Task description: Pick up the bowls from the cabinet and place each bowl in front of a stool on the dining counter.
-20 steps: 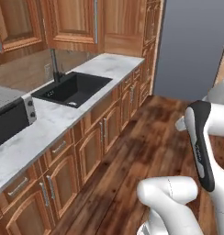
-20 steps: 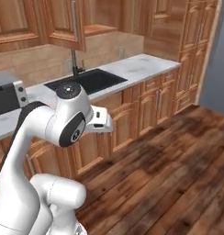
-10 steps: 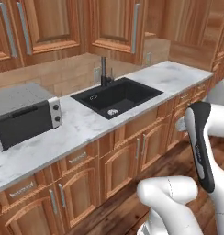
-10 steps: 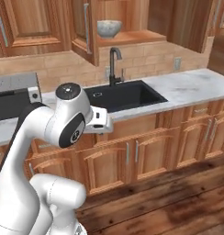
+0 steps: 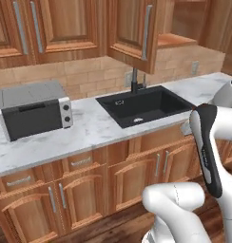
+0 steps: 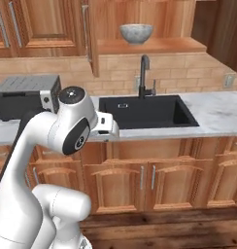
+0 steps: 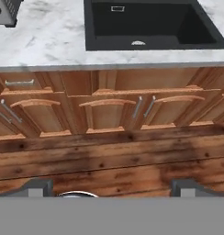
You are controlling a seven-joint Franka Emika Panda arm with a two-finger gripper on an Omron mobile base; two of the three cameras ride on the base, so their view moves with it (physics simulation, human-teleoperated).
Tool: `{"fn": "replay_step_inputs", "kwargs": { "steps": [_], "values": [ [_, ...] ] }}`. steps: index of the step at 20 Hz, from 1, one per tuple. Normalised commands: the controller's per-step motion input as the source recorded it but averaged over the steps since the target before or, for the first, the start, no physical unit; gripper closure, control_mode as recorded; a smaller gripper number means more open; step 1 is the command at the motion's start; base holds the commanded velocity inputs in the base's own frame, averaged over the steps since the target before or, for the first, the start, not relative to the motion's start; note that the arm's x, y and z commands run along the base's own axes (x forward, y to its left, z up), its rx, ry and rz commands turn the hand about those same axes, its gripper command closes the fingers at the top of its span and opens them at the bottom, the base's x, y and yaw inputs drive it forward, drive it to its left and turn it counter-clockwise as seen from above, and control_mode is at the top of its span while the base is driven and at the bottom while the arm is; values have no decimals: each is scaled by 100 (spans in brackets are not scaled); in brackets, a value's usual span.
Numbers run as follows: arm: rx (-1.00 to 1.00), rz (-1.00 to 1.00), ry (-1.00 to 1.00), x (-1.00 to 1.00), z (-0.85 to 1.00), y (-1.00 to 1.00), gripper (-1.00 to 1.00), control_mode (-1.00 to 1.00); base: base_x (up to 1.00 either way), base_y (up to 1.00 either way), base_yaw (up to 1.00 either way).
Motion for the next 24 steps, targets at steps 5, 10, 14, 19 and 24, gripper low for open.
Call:
{"fn": "replay_step_inputs", "kwargs": {
  "steps": [5, 10, 14, 19, 24],
  "values": [
    [0, 0, 0, 0, 0, 0, -100, 100, 6, -73, 43],
    [0, 0, 0, 0, 0, 0, -100, 100, 0, -72, 39],
    [0, 0, 0, 0, 0, 0, -100, 100, 0, -69, 37],
    [0, 0, 0, 0, 0, 0, -100, 100, 0, -68, 33],
    [0, 0, 0, 0, 0, 0, -100, 100, 0, -60, 25]
  ]
}}
